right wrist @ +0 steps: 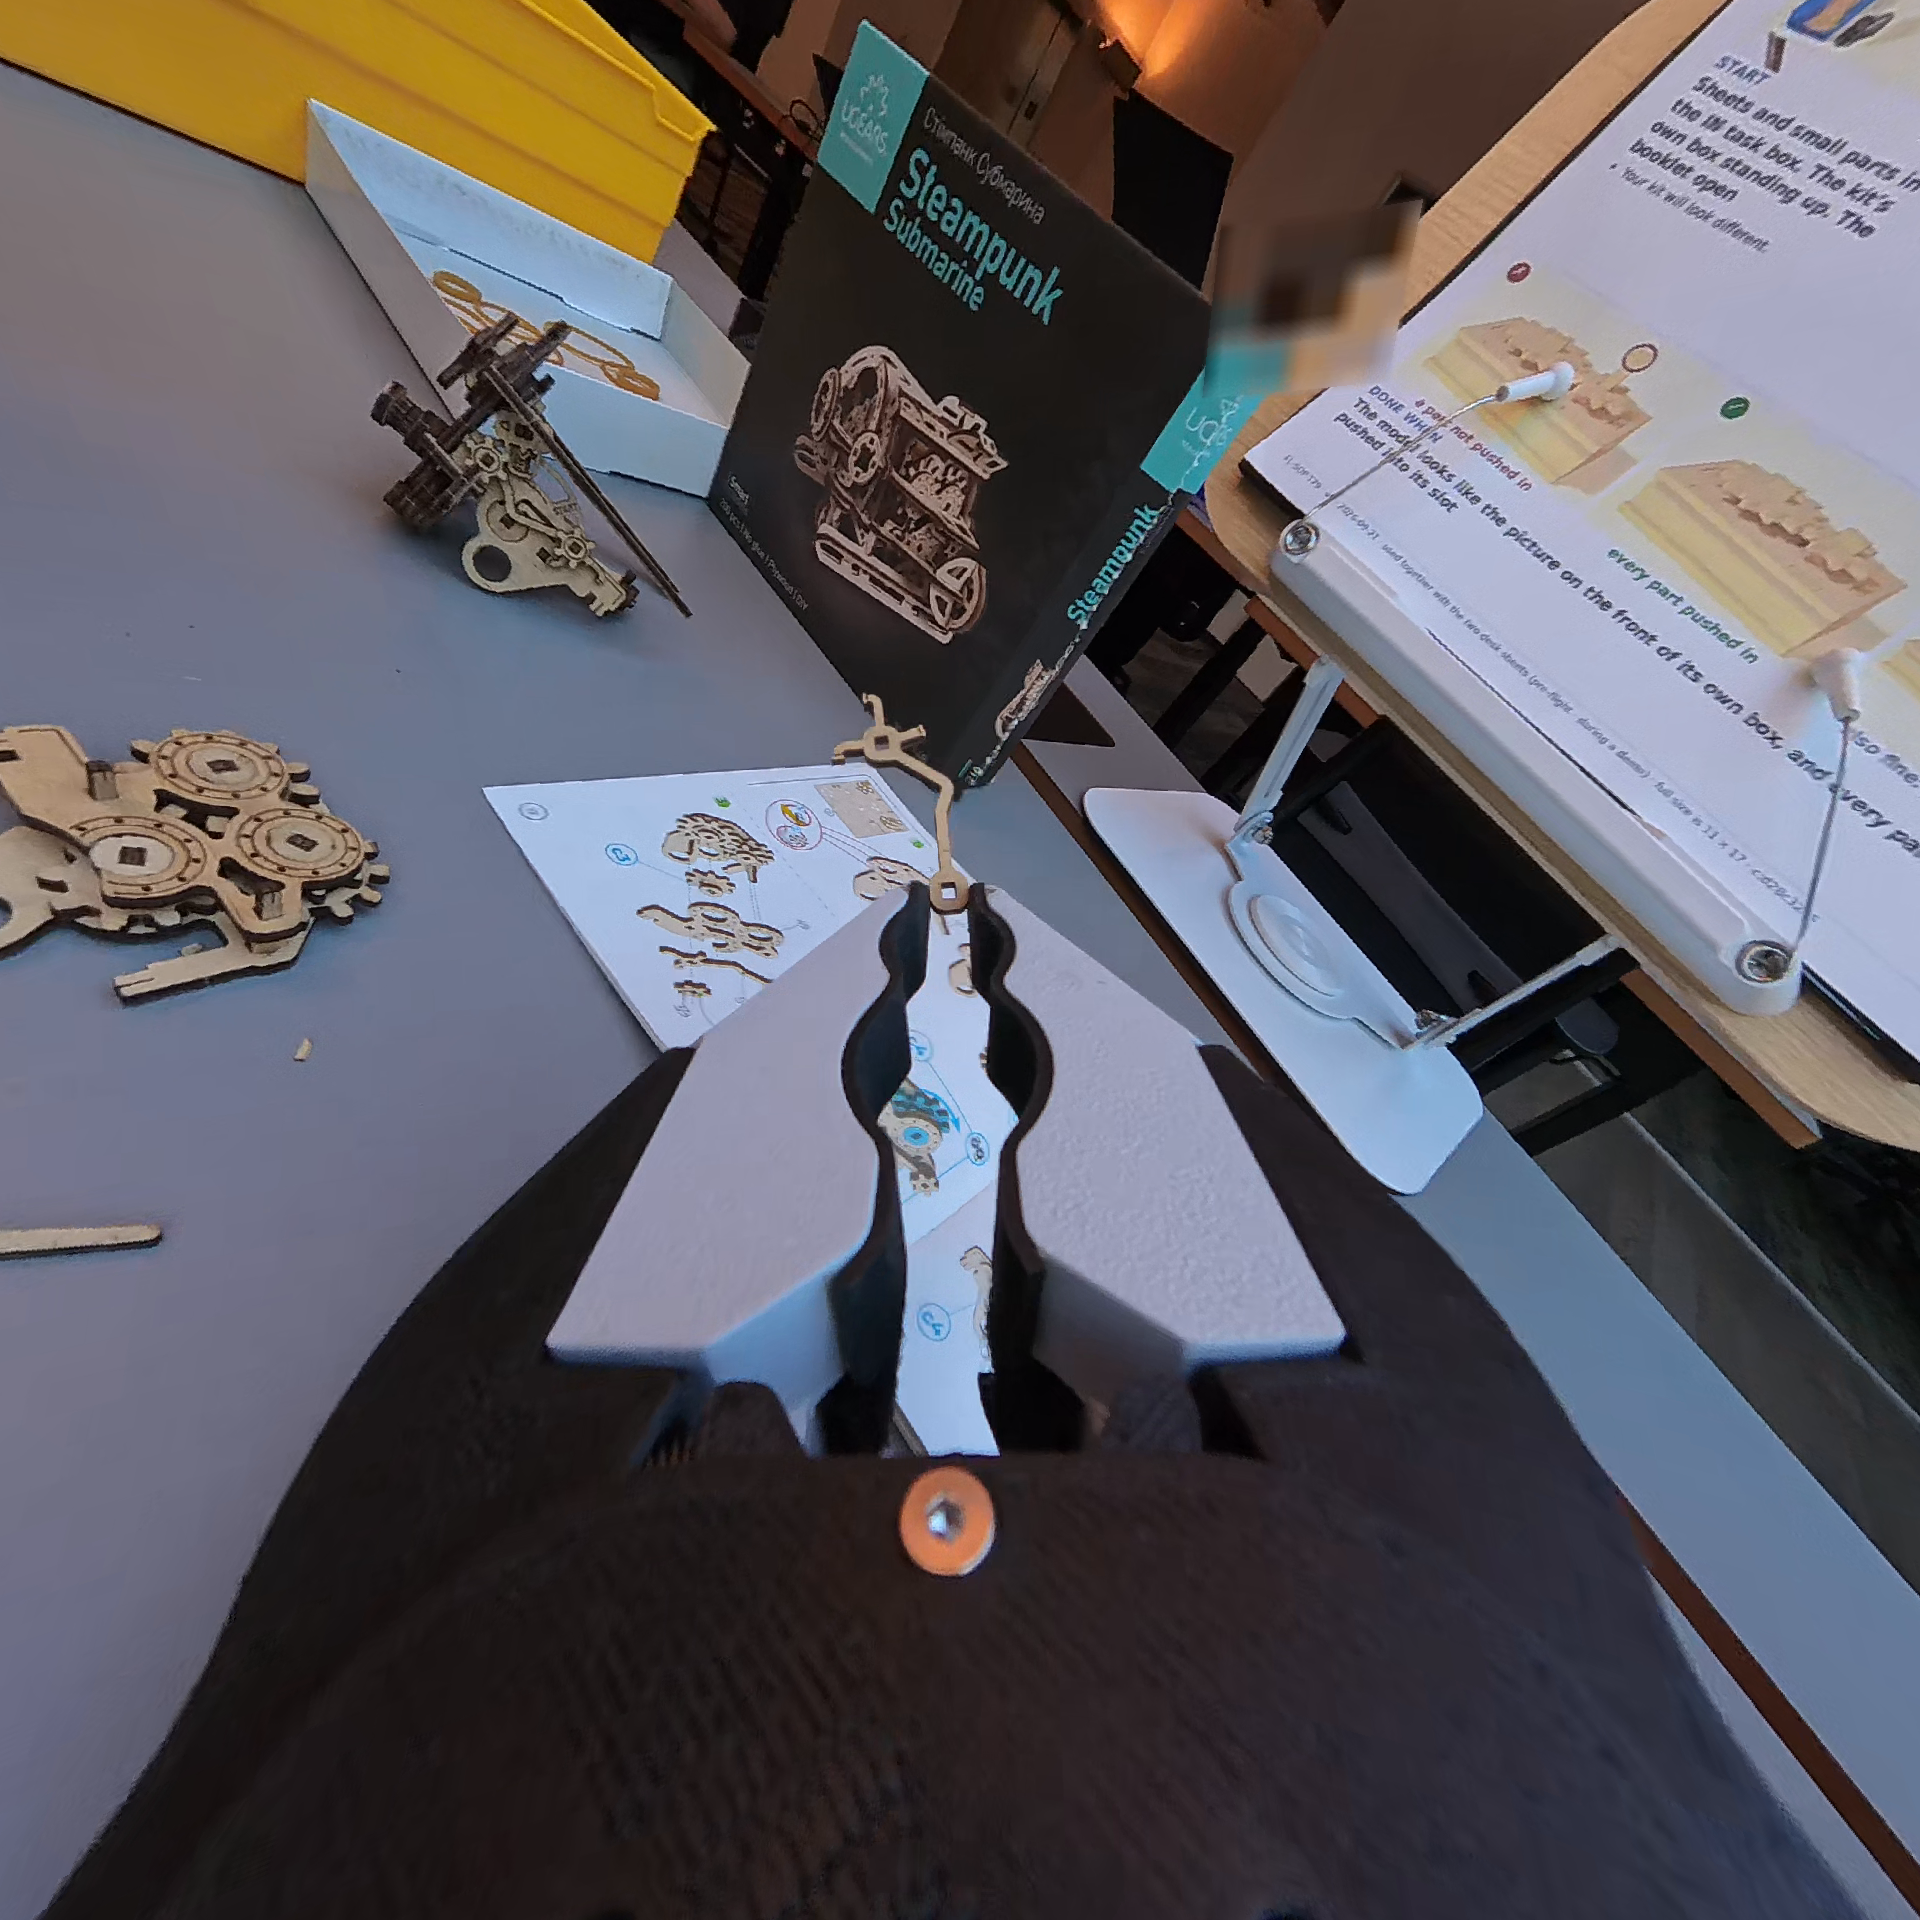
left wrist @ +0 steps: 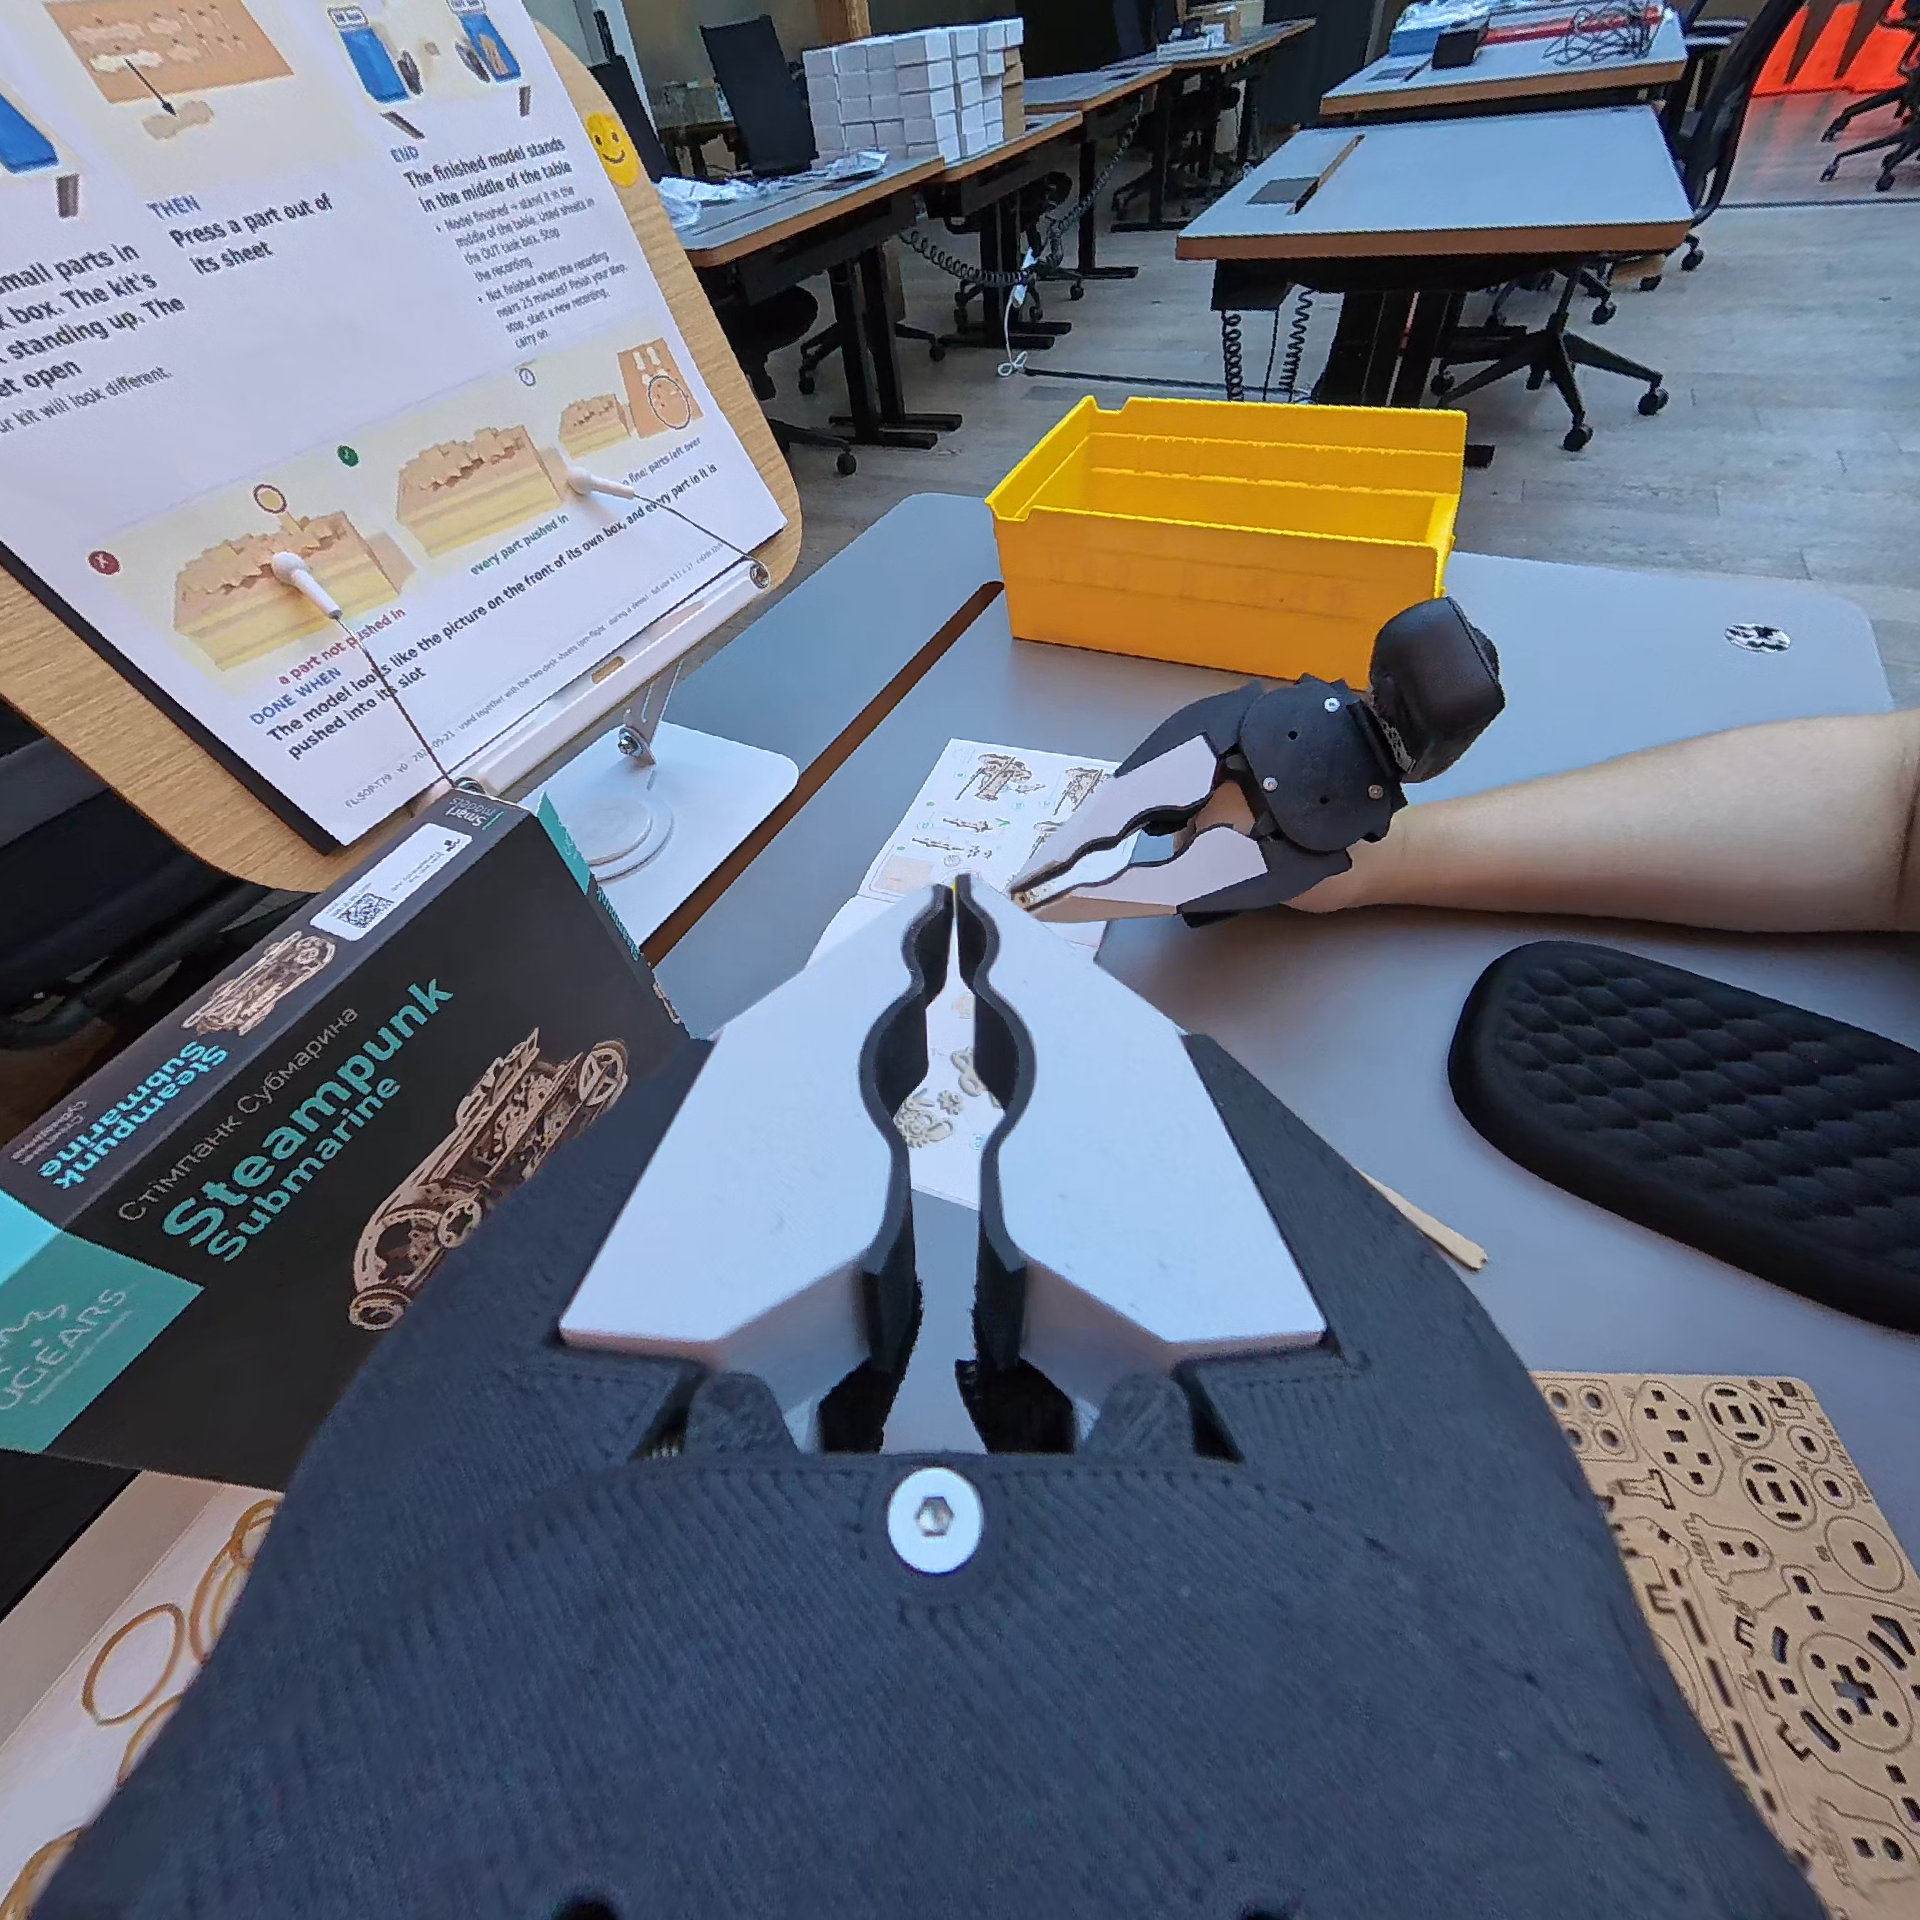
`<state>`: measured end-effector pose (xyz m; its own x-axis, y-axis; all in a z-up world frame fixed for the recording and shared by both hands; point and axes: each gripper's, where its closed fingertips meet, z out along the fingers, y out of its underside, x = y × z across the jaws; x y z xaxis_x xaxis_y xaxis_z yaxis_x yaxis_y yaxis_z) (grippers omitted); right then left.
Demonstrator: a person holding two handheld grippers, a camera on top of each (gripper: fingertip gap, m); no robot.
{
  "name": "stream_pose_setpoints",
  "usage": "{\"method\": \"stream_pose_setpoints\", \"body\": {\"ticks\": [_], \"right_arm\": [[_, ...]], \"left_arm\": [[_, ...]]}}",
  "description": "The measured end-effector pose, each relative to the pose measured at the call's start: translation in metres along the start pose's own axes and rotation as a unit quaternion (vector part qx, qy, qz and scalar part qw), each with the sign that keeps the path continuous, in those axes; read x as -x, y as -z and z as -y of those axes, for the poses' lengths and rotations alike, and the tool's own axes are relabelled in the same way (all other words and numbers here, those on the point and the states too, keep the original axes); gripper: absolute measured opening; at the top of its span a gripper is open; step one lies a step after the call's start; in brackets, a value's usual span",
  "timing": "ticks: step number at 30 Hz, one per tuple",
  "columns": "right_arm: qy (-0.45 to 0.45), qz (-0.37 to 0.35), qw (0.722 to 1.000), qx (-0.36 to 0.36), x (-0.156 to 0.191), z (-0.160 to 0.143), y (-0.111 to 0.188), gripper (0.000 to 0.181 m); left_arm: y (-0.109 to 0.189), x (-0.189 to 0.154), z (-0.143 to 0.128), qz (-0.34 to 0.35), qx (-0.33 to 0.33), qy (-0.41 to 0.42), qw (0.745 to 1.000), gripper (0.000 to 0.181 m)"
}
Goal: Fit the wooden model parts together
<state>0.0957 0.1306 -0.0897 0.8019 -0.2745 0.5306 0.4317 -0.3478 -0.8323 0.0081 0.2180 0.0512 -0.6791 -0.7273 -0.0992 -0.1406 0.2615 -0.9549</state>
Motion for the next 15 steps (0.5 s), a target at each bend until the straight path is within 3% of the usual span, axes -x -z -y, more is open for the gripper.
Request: {"method": "stream_pose_setpoints", "body": {"ticks": [7, 10, 15], "right_arm": [[-0.028, 0.195, 0.980, 0.003, 0.044, 0.023, 0.015, 0.006], [-0.054, 0.258, 0.965, -0.018, 0.063, 0.035, 0.023, 0.005], [-0.055, 0.345, 0.937, 0.007, 0.096, 0.033, 0.030, 0.005]], "left_arm": [[0.002, -0.011, -0.003, -0.012, -0.003, -0.009, 1.000, 0.017], [-0.013, -0.019, -0.028, -0.035, 0.032, -0.016, 0.999, 0.026], [-0.028, -0.043, -0.066, -0.067, 0.039, -0.037, 0.996, 0.019]]}}
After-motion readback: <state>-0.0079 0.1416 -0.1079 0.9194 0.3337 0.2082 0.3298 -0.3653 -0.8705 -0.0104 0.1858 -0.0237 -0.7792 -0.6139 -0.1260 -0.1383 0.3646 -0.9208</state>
